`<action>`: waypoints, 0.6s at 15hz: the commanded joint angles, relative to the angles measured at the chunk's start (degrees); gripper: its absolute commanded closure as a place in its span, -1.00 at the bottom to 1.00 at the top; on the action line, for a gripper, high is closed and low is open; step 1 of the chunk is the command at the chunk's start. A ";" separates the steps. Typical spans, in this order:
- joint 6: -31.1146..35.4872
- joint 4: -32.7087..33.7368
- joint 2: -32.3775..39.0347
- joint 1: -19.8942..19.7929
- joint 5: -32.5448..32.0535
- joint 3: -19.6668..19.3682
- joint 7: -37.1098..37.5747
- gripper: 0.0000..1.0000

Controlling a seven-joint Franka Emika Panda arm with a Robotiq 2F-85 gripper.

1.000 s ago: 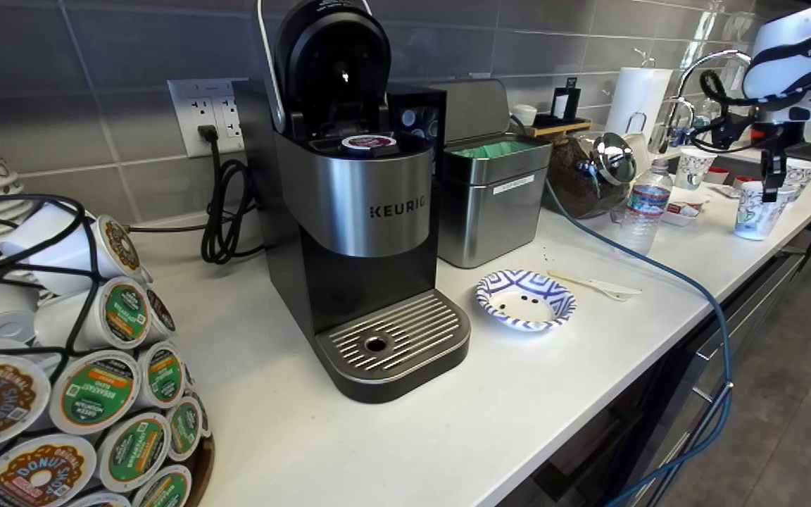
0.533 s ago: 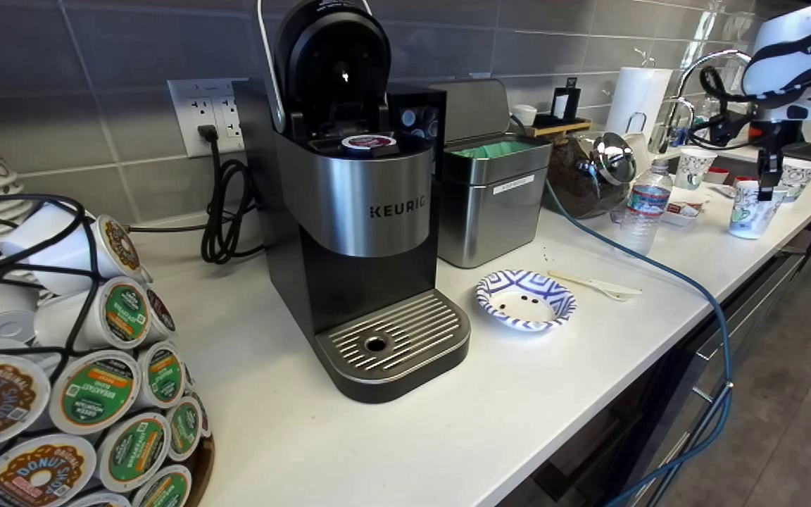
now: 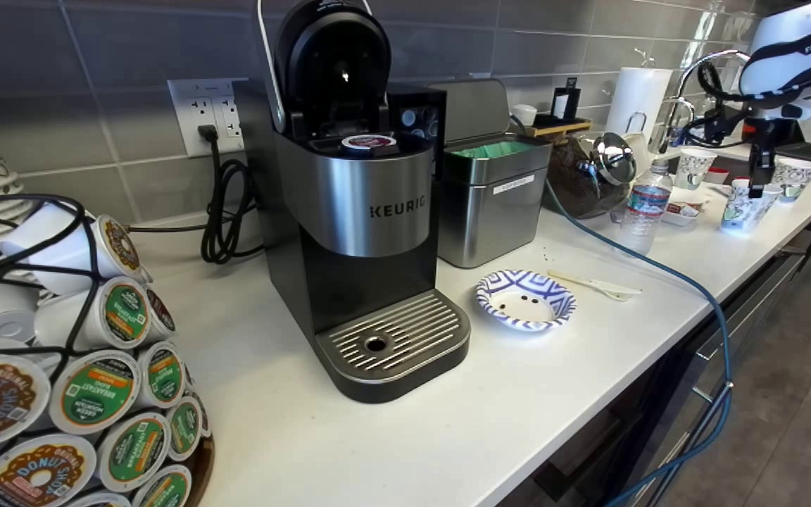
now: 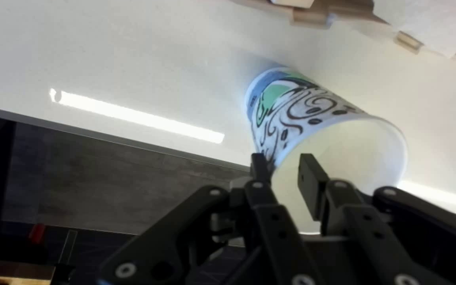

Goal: Move the cup to the right

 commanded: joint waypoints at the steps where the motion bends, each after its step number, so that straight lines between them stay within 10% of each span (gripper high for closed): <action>1: 1.66 -0.31 0.09 0.03 -0.61 -0.04 0.55 -0.20; 6: -1.56 0.61 -2.26 -1.26 -0.08 -0.07 -2.93 -0.91; 9: -5.48 1.94 -5.60 -5.81 5.78 2.56 -14.45 -1.00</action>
